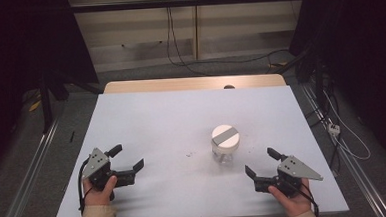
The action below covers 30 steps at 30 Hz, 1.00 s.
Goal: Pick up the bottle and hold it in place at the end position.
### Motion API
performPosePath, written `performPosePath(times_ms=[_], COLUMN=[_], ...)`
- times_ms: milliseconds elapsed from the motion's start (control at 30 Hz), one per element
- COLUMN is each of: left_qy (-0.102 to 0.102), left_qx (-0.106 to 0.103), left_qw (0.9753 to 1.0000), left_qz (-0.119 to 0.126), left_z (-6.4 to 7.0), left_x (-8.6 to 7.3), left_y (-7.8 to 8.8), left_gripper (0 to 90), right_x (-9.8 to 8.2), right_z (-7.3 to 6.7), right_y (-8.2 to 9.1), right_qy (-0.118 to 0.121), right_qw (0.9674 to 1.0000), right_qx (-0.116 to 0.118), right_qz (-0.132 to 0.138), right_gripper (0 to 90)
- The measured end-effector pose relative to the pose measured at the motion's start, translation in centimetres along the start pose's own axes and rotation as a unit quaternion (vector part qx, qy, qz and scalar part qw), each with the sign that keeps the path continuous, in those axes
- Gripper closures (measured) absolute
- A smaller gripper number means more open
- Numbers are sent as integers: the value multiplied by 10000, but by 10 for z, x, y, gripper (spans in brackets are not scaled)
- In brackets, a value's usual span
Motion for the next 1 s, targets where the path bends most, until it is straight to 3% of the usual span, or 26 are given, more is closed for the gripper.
performPosePath(times_ms=[200,300,367,467,533,567,700,733,1000], left_qy=[-15,37,-35,6,-46,40,-83,-95,-68], left_qx=[-53,-112,-151,-163,-122,-141,-128,-91,-100], left_qw=[10000,9999,9999,9999,9999,9999,9998,9997,9996], left_qz=[-43,31,-17,20,-11,55,90,199,236], left_z=[1,2,3,3,2,3,4,5,5], left_x=[0,1,1,1,1,1,4,6,7], left_y=[-1,-3,-4,-4,-3,-3,-2,0,2], left_gripper=[35,35,35,35,35,35,35,38,39], right_x=[1,1,2,3,4,4,8,10,16], right_z=[-1,0,-2,-6,-9,-9,-13,-14,-25], right_y=[-2,-5,-8,-11,-13,-13,-22,-24,-39], right_qy=[62,-18,-122,-11,-69,-69,-110,-114,101], right_qw=[10000,10000,9998,9999,9998,9998,9997,9996,9995], right_qx=[13,89,129,75,153,153,195,224,215], right_qz=[-37,-41,-26,-99,-103,-103,-128,-103,-193], right_gripper=[42,42,42,46,53,53,52,53,56])
Point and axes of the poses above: each handheld gripper's, and its own axes: y roughly backward along the jaws, x roughly out of its top, z roughly to its right, the point moved 5 cm from there along -y, roughly forward along the jaws, and after that the axes turned 1 degree about y, right-handed, at the moved point
